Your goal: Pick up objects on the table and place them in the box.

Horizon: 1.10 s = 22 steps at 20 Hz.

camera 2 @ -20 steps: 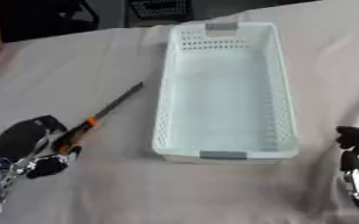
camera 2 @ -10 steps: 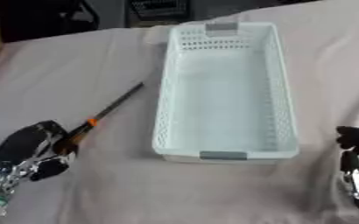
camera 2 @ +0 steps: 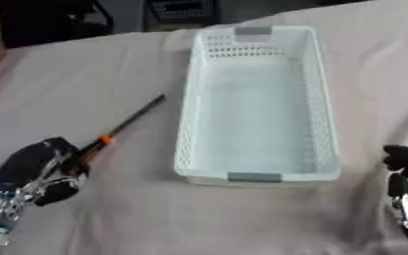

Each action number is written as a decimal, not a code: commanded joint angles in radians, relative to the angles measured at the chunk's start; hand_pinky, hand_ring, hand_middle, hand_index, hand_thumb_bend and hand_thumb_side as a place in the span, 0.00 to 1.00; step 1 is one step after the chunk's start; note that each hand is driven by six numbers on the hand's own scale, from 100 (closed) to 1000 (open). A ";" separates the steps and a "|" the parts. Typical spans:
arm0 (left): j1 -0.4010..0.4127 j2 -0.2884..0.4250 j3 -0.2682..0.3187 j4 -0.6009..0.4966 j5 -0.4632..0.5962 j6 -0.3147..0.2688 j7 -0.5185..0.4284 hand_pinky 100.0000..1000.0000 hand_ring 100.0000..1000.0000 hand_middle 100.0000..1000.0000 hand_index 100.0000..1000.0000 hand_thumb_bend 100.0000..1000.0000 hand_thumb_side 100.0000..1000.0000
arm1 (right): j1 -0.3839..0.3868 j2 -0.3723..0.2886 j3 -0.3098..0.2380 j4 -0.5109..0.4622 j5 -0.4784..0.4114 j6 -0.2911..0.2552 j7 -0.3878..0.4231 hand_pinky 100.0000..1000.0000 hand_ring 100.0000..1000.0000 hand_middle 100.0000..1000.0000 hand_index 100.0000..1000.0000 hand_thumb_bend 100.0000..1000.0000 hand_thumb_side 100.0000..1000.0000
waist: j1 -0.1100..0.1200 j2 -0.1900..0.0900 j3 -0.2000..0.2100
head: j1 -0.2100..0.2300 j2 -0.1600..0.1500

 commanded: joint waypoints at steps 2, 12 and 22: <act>-0.013 0.008 -0.006 -0.016 0.016 -0.005 0.012 0.79 0.75 0.70 0.75 0.11 0.40 | -0.001 -0.008 0.001 -0.022 0.001 -0.001 0.003 0.37 0.49 0.53 0.77 0.00 0.75 | -0.006 -0.009 -0.001 | 0.010 -0.015; -0.026 0.010 -0.016 -0.020 0.016 -0.008 0.021 0.77 0.71 0.63 0.75 0.06 0.25 | 0.000 -0.006 0.000 -0.022 0.002 -0.002 0.003 0.37 0.49 0.53 0.77 0.00 0.75 | -0.007 -0.007 -0.002 | 0.017 -0.015; -0.025 0.010 -0.014 -0.022 0.012 0.007 0.035 0.68 0.50 0.53 0.75 0.00 0.15 | 0.000 -0.006 0.000 -0.022 0.005 -0.001 0.006 0.37 0.49 0.53 0.77 0.00 0.75 | -0.007 -0.006 -0.002 | 0.022 -0.013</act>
